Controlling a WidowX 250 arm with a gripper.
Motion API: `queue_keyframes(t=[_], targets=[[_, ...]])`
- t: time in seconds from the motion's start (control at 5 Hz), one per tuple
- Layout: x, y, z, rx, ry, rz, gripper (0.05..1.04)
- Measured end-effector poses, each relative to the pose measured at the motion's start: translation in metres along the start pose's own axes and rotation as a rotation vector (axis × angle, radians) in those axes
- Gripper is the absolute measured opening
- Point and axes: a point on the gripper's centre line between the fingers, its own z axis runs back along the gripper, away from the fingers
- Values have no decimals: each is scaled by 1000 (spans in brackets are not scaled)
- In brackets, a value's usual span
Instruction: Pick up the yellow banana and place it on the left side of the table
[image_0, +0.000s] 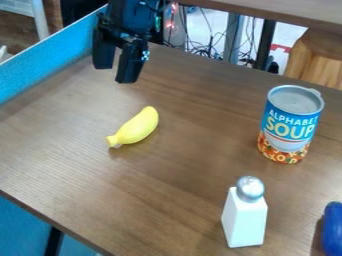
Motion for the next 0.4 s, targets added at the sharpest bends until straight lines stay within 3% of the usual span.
queue_keyframes(t=[0.2,0.4], targets=[[2,-1,-14,-19,40,-4,1001],[6,-14,-32,-81,-2,-27,1001]])
